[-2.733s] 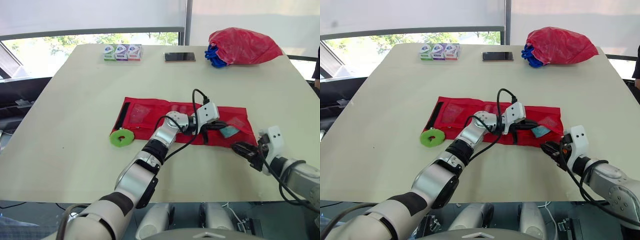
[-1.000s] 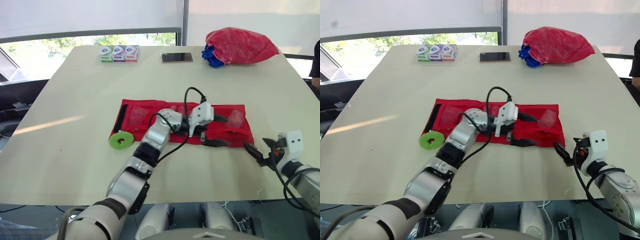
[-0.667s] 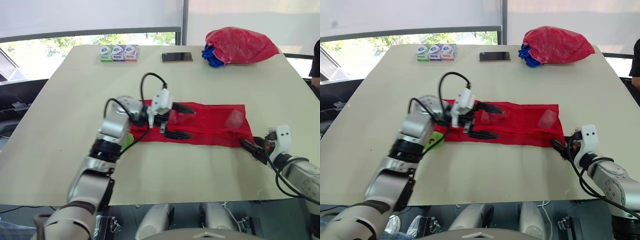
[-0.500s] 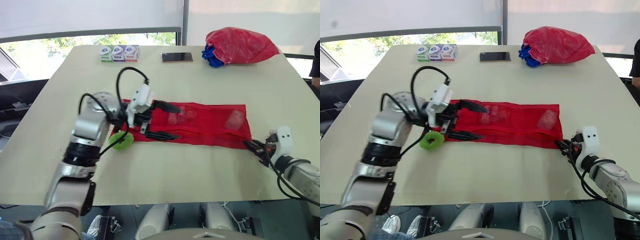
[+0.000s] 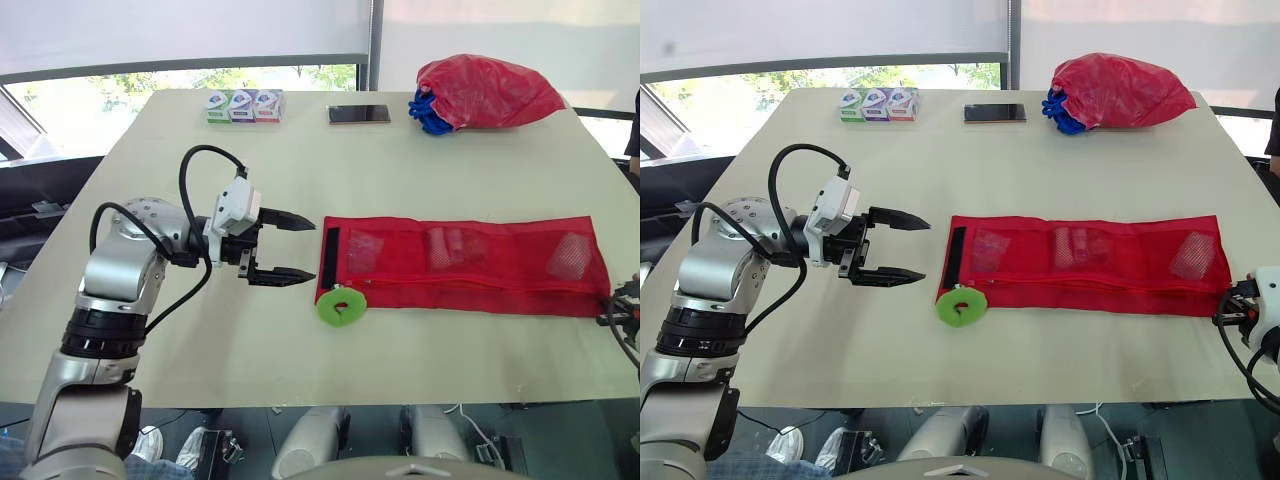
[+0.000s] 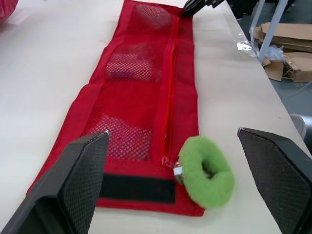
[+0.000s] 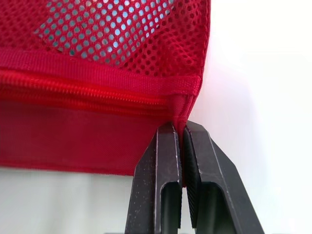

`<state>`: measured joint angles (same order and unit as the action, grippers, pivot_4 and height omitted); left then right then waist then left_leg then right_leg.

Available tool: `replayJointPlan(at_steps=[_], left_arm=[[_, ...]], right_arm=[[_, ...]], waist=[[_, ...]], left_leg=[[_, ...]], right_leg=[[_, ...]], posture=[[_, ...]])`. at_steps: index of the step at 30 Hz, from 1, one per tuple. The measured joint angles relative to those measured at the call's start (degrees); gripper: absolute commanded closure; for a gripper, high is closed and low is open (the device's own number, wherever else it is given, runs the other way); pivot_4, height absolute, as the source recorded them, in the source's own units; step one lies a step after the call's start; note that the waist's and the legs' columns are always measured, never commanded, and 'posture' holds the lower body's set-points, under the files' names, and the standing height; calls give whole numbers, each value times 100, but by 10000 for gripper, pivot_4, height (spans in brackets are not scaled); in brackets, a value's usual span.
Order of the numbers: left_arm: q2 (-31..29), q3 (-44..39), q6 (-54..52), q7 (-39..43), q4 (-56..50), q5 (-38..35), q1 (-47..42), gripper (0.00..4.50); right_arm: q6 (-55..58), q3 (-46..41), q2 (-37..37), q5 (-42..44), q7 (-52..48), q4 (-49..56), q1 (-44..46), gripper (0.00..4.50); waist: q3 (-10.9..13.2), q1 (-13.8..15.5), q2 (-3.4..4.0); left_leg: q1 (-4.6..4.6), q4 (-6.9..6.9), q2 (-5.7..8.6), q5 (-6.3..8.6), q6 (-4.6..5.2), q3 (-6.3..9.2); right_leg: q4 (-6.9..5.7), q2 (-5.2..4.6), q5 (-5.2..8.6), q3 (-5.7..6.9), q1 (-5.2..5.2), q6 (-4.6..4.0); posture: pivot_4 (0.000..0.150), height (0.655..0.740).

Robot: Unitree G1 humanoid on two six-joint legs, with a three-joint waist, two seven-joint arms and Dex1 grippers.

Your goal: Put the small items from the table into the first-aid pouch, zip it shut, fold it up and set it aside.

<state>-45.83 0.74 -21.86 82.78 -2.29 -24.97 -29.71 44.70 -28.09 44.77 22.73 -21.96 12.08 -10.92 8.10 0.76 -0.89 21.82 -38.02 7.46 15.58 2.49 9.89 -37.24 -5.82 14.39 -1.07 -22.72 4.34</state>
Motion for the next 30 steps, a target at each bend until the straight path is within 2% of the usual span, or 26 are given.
replayJointPlan(at_steps=[2, 4, 5, 7, 9, 10, 14, 18, 23, 30], left_arm=[[0, -11, -1, -49, -94, -4, 83, 0], [-5, -21, -3, -122, -117, -3, 177, 0], [-5, -21, -3, -152, -117, -1, 213, 0], [-6, -19, -50, -389, -116, 75, 378, 0], [21, -12, -209, -767, -28, 244, 529, 0], [20, -14, -283, -916, 50, 297, 550, 0], [284, -23, -860, -1507, 161, 270, 652, 0], [543, -28, -1463, -1954, 330, 158, 676, 0], [748, -6, -1892, -2322, 809, 133, 565, 0], [911, -10, -2921, -2401, 979, -141, 234, 0]], right_arm=[[-2, 5, 1, -96, -11, 44, -1, 34722], [-4, 5, 2, -129, -116, 148, -8, 25208], [-3, 5, 2, -125, -150, 198, -10, 23177], [-44, -86, 2, -109, -323, 521, -173, 11223], [-230, -412, 2, -71, -587, 782, -425, 2687], [-271, -532, 2, -31, -698, 917, -522, 548], [-418, -1304, -49, 373, -1347, 1638, -1151, 548], [-425, -1990, -248, 1165, -1894, 2482, -1488, 548], [-234, -2089, -241, 2100, -2139, 3223, -1594, 548], [-238, -1943, -229, 3074, -1878, 3661, -1221, 548]], waist=[[0, -2, 0], [0, 0, 1], [0, -1, 1], [1, 1, 3], [5, 24, 6], [4, 26, 7], [6, 24, 8], [6, 0, 7], [7, 5, 3], [4, 29, -3]], left_leg=[[0, 2, -1, 0, 0, 0], [0, 2, -1, 0, 0, 0], [-1, 2, -1, 0, 0, -1], [-1, 4, -1, 0, 0, 0], [1, 8, 0, 0, 1, 0], [-2, 10, -1, 1, 1, 1], [-2, 16, -1, 2, 2, 3], [-6, 18, -8, 2, 2, 1], [-7, 18, -10, 2, 3, 1], [-7, 18, -8, 2, 3, 2]], right_leg=[[1, -5, 0, 0, 0, 0], [1, -4, 0, 0, 0, 0], [2, -5, 0, -1, 0, 0], [4, -4, 0, 0, 0, 0], [10, 1, -1, 3, 1, 1], [10, 2, -1, 3, 4, 2], [17, 2, -2, 4, 6, 4], [18, -2, -3, 1, 9, 5], [20, -5, -3, 2, 10, 4], [25, -12, -4, 4, 13, 5]], posture=[[1500, 7400], [1500, 7400], [1500, 7400], [1500, 7400], [1500, 7400], [1500, 7400], [1500, 7400], [1500, 7400], [1500, 7400], [1500, 7400]])
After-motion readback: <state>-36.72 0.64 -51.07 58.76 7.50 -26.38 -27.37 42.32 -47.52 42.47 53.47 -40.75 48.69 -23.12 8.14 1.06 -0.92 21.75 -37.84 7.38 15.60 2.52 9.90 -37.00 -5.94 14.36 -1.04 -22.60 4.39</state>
